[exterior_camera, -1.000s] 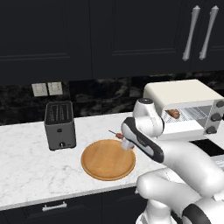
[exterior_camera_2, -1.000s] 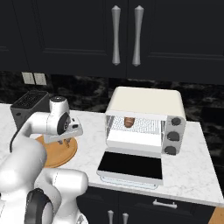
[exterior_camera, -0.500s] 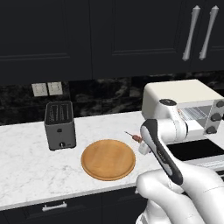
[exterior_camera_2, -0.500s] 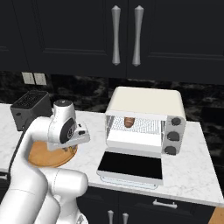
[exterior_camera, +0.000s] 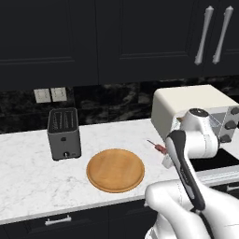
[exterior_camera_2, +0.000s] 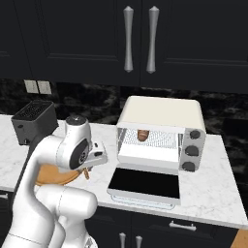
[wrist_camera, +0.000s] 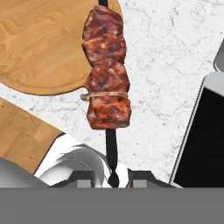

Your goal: Pick up the kebab skewer and baguette bread, and place them inside the toaster oven. Close the toaster oven door and start by setting the timer.

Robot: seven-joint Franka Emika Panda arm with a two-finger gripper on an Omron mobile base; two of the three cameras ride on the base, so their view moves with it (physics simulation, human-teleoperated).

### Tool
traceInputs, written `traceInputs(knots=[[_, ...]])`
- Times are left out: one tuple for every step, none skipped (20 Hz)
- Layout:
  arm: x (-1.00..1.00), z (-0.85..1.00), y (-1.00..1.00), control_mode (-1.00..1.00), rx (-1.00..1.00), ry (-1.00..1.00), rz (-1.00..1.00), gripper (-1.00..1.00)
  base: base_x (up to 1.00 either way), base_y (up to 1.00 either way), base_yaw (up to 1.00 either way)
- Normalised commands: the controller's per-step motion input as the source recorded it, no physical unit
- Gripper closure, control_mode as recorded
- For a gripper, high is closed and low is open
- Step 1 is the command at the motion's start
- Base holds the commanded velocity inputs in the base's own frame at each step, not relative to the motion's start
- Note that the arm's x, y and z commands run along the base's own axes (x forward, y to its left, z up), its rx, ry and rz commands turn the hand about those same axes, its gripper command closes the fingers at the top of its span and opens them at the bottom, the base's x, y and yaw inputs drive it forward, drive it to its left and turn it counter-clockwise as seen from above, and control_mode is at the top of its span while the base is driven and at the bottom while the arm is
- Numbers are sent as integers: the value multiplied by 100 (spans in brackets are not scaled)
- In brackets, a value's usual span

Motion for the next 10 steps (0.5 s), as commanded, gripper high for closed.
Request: traceInputs(knots=[[-6,6,-29,-100,0,1,-5,100,0,0,0],[0,6,-26,-100,0,1,-6,100,0,0,0],[0,6,-31,-100,0,1,-7,100,0,0,0],[0,11,-34,-100,0,2,-8,100,0,0,0],[-1,15,-44,-100,0,1,-7,100,0,0,0],[-14,22,-55,-100,1,0,-8,100,0,0,0],[-11,22,-49,-100,0,0,-9,100,0,0,0],[-19,24,-62,-100,0,0,-6,100,0,0,0],[-18,21,-63,-100,0,0,-6,100,0,0,0],[-22,21,-72,-100,1,0,-5,100,0,0,0]])
